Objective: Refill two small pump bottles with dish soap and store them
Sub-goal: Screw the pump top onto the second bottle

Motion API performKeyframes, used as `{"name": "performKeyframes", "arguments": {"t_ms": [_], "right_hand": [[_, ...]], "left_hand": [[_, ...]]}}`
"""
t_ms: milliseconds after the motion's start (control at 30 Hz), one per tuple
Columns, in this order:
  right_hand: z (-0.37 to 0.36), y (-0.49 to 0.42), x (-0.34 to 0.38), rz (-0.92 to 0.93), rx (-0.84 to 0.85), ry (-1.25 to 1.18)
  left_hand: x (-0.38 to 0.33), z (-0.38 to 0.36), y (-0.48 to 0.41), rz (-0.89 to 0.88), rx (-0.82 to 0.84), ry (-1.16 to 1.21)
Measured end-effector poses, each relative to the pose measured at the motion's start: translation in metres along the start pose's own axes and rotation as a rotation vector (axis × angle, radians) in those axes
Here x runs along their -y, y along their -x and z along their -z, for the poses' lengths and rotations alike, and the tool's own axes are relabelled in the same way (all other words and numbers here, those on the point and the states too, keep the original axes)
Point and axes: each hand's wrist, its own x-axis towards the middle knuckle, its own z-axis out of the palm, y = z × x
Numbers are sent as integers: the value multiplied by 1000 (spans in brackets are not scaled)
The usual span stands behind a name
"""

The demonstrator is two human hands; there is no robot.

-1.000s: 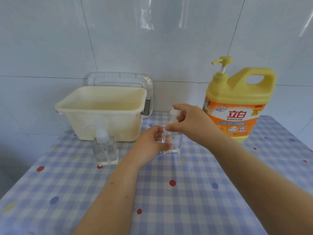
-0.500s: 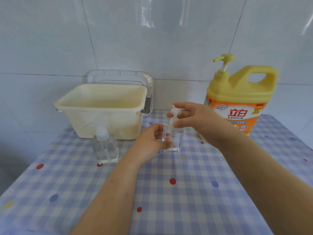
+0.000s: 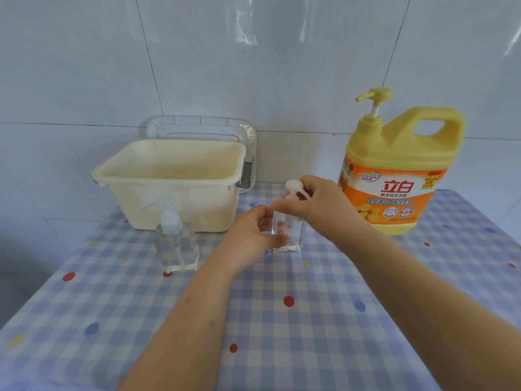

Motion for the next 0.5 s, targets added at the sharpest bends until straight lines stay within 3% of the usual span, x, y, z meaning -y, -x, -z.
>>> {"name": "performKeyframes", "arguments": {"t_ms": [200,300,500], "right_hand": [[19,5,-2,93,244,43],[24,7,-1,105,205,-31],[10,9,-1,117,28,57]], "left_hand": [[2,1,0,-13,14,19],[1,0,0,-13,13,22],[1,1,1,-15,17,20]]}}
